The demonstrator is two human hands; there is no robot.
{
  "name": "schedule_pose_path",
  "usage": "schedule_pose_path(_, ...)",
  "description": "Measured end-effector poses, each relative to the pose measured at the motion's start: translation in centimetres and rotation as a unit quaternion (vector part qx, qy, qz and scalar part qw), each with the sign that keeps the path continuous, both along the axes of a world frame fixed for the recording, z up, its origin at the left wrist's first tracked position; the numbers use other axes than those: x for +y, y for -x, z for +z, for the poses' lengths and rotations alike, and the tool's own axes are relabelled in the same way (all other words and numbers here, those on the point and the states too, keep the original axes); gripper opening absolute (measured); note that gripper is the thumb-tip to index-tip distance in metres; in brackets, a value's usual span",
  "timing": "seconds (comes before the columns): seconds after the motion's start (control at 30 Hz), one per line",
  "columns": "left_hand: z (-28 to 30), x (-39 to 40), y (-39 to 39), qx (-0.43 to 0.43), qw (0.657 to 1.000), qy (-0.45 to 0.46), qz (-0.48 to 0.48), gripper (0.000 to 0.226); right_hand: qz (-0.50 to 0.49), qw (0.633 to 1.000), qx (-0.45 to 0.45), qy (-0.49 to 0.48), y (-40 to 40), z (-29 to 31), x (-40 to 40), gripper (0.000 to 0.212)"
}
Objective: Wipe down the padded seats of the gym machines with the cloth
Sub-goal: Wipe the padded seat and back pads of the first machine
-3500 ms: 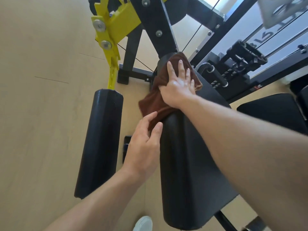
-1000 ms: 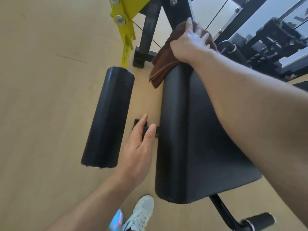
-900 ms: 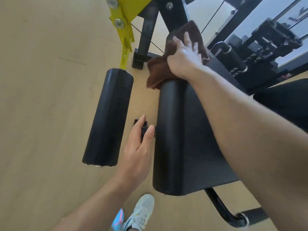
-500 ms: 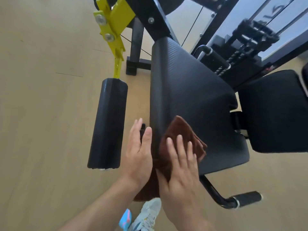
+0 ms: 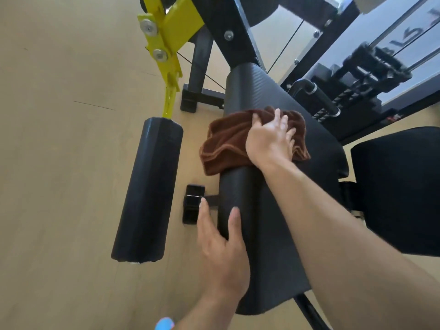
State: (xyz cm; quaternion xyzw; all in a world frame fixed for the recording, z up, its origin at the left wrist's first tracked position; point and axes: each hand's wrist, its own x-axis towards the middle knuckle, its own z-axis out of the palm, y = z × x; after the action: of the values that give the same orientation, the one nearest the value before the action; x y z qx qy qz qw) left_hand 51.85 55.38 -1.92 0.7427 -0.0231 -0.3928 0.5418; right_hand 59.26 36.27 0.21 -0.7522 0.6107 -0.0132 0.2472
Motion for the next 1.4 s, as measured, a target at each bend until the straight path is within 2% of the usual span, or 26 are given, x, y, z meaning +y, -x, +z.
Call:
schedule_pose_path(0.07,-0.6,-0.2,0.3,-0.005,1.0,-0.004,-0.004,0.069,-0.009,1.0,0.013,0.013,-3.2,-0.1,-2.6,0.07)
schedule_pose_path(0.27,-1.5,-0.4,0.2,0.017,0.999,0.005,0.032,0.089,-0.006,0.995,0.072,0.07,-10.6,-0.7,-7.5,0.074)
schedule_pose_path(0.33,-1.9,-0.3,0.2,0.027,0.999,0.012,0.023,0.085,0.014,0.993,0.083,0.085,-11.0,-1.1,-8.0,0.079)
schedule_pose_path(0.53,-1.7,0.2,-0.2,0.035,0.999,0.032,-0.002,0.066,0.154,0.978,0.111,0.087,-9.3,0.0,-6.4,0.116)
schedule_pose_path(0.7,-1.4,1.3,0.4,-0.004,1.0,0.006,-0.017,0.06,0.263,0.95,0.133,0.101,-3.5,-0.1,0.5,0.097)
schedule_pose_path(0.8,-1.0,5.7,2.3,0.045,0.998,-0.018,-0.028,0.059,0.294,0.946,0.113,0.083,1.9,0.5,5.9,0.084)
schedule_pose_path(0.87,0.2,10.1,3.6,0.095,0.992,-0.067,-0.049,0.063,0.292,0.95,0.092,0.061,5.7,1.4,9.5,0.076)
schedule_pose_path(0.93,1.5,14.7,4.4,0.118,0.983,-0.131,-0.054,0.061,0.283,0.954,0.087,0.038,9.3,2.1,13.6,0.072)
schedule_pose_path(1.0,3.2,18.7,4.5,0.103,0.977,-0.171,-0.078,0.051,0.276,0.953,0.119,0.028,12.5,2.7,18.0,0.069)
schedule_pose_path(1.1,5.7,22.9,4.2,0.091,0.975,-0.185,-0.088,0.043,0.266,0.948,0.173,0.0,15.2,4.0,23.2,0.063)
schedule_pose_path(1.2,8.5,25.1,4.0,0.104,0.974,-0.173,-0.105,0.039,0.207,0.964,0.154,-0.069,16.2,6.3,25.8,0.057)
schedule_pose_path(1.3,10.9,26.4,3.9,0.123,0.97,-0.161,-0.131,0.042,0.085,0.975,0.069,-0.194,17.0,9.2,28.2,0.052)
schedule_pose_path(1.33,11.9,26.6,3.7,0.139,0.97,-0.149,-0.131,0.044,0.013,0.967,0.003,-0.253,17.3,10.4,29.3,0.049)
schedule_pose_path(1.4,13.6,26.5,3.4,0.19,0.969,-0.116,-0.11,0.045,-0.116,0.926,-0.116,-0.339,18.0,12.9,31.8,0.045)
